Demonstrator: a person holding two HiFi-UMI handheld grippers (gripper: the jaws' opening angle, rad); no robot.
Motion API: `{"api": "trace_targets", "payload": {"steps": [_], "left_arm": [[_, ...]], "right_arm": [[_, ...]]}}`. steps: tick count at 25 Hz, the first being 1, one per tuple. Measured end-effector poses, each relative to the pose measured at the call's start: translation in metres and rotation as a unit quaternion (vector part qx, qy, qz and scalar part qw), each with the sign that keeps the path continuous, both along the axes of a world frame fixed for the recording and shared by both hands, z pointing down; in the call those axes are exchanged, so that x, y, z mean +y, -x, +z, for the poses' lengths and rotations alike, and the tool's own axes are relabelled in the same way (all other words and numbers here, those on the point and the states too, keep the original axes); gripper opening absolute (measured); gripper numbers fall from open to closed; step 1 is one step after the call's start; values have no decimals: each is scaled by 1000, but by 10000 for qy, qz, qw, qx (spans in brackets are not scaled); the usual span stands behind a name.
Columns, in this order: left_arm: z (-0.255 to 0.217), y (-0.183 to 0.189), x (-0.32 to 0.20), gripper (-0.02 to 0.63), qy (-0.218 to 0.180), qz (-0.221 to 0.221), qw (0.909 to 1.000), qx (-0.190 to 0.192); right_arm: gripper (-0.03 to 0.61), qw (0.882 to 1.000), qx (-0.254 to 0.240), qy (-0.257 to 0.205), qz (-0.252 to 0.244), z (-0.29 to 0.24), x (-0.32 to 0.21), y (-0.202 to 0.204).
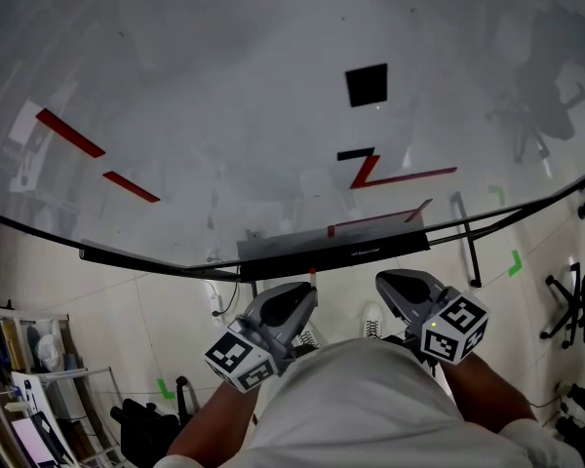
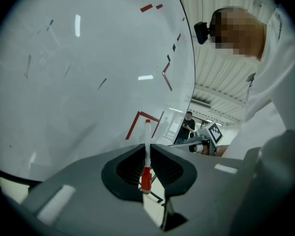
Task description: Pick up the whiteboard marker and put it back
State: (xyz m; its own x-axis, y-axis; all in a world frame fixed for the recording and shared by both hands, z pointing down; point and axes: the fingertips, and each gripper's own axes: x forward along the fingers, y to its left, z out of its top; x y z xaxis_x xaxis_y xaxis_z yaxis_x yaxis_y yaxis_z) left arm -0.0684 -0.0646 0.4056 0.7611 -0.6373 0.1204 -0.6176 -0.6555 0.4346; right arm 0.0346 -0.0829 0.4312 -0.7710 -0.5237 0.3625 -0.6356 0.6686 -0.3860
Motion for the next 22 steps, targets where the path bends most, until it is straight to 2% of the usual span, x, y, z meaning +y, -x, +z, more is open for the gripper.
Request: {"api": "trace_targets", "payload": {"steps": [5,15,22], "left_arm": [[-1,4,-1,55,-97,-41,9999,-129],[11,7,0,55,135,-39,9997,-202],[13,12,-2,55,135,-92,9994,-306]], "right_arm": [[2,10000,-20,-2,11,1,1,-1],[2,10000,-8,-31,45,0,-2,-1],[2,10000,-46,-44,20,-1,-3,2]]}}
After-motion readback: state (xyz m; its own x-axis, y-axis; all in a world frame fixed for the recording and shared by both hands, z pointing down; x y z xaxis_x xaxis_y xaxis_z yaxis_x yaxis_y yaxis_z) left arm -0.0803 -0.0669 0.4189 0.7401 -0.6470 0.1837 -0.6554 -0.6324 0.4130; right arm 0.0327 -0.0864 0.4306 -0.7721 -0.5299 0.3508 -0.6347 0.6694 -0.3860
